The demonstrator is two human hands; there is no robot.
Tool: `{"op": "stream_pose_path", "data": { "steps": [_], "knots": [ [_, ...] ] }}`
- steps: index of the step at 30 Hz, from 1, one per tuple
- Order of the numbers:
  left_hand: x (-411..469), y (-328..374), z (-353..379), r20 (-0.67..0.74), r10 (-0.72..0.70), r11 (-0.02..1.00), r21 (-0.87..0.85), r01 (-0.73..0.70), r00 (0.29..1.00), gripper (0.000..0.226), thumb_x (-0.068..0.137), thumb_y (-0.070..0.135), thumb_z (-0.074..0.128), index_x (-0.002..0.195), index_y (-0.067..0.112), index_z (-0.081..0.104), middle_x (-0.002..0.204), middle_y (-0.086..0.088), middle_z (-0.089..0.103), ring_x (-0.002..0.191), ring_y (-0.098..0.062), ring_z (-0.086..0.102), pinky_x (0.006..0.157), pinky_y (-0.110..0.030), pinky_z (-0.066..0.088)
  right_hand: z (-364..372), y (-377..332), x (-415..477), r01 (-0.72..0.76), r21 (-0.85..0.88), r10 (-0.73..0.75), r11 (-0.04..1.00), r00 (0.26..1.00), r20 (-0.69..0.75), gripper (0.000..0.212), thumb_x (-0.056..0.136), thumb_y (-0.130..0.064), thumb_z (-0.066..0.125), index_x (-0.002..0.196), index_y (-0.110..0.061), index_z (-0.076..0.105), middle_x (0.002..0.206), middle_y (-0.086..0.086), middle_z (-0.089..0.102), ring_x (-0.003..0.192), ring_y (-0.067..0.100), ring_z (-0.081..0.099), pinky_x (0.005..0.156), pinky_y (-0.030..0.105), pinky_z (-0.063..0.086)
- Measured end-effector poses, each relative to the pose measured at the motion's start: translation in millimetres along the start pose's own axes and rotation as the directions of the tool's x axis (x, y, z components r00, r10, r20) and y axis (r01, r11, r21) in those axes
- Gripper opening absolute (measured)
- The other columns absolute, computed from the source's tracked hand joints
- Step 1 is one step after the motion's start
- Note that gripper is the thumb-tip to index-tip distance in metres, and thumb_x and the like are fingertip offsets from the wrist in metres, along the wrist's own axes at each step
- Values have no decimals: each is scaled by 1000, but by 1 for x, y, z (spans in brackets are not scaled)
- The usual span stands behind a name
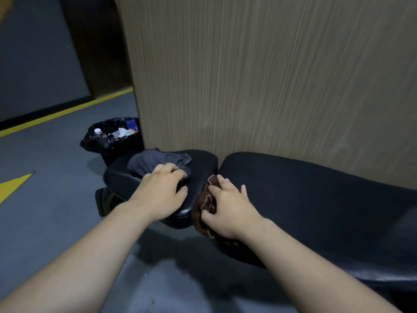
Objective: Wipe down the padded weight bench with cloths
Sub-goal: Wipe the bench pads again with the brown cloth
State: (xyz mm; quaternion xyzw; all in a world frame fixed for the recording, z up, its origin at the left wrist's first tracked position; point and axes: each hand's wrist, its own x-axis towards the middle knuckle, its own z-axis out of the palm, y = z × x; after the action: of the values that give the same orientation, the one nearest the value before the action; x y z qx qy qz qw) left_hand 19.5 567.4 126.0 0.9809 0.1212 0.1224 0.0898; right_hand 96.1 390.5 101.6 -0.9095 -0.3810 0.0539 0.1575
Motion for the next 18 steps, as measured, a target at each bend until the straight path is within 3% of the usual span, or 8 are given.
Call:
{"op": "stream_pose_path", "data": {
  "steps": [4, 9, 13, 18],
  "knots": [
    [6, -8, 0, -77, 8, 1000, -19, -10, 997, 36, 95, 36, 54, 127, 23, 61, 133, 6, 50, 125, -19, 40, 101, -41, 39, -15, 23, 40, -95, 7, 95, 995, 995, -10, 71, 88, -45, 54, 151, -19, 36, 166, 3, 10, 152, 22, 10, 119, 58, -1],
    [12, -22, -4, -145, -50, 999, -3, 50, 988, 43, 94, 40, 55, 133, 24, 56, 142, 2, 44, 133, -22, 34, 106, -44, 35, -25, 44, 78, -176, 38, 178, 984, 984, -31, 68, 88, -45, 56, 150, -22, 38, 166, -1, 14, 150, 18, 16, 118, 62, 3],
    [23, -35, -2, -82, -198, 979, 24, 201, 977, 62, 90, 57, 54, 146, 34, 38, 156, -4, 26, 143, -29, 20, 115, -57, 24, -22, 47, 87, -149, 68, 152, 987, 988, -41, 57, 84, -44, 59, 138, -30, 51, 163, -5, 22, 147, 18, 25, 117, 64, 7],
    [44, -40, 3, 48, -290, 956, -30, 291, 956, 87, 78, 81, 49, 152, 44, 24, 165, -2, 7, 151, -30, 2, 115, -69, 9, -23, 47, 75, -59, 88, 61, 994, 998, -28, 47, 83, -41, 61, 128, -31, 58, 159, -11, 31, 145, 16, 30, 117, 63, 2]
  ]
}}
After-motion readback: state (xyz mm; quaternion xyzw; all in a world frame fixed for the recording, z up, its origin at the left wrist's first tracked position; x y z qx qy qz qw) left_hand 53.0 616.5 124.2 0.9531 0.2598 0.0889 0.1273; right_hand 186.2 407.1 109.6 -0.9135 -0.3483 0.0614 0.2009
